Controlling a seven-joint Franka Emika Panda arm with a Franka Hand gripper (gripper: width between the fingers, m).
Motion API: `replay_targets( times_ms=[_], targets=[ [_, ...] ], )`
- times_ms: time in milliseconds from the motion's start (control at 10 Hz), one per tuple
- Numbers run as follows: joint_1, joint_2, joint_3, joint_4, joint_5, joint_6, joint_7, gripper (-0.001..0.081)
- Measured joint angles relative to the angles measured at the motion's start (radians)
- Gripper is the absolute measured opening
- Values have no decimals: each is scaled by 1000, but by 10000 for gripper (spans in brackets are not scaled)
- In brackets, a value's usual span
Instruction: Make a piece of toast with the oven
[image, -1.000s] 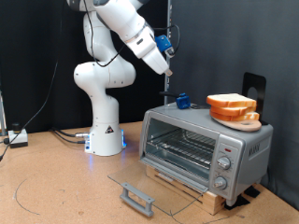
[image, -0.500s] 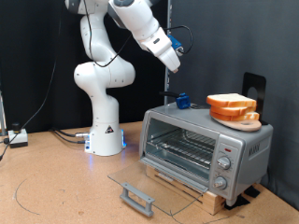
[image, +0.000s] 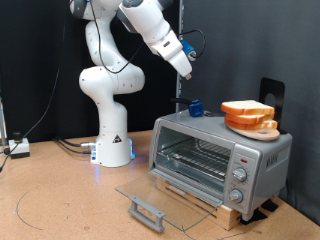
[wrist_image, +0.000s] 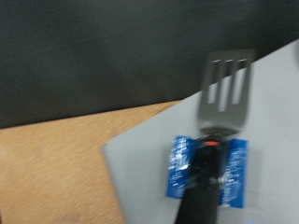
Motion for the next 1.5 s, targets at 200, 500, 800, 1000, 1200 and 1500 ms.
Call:
replay_targets(
  times_ms=[200,500,800,1000,1200,1500],
  targets=[
    [-18,-124,56,-74,10,88,68,808],
    [-41,-238,112,-112,-4,96,97,808],
    [-41,-263,142,-132,-2,150,96,808],
    [-40,-304,182,-161,-9,159,96,808],
    [-40,-306,221,-179,-7,161,96,808],
    [-41,-273,269,-203,32,187,97,808]
  ],
)
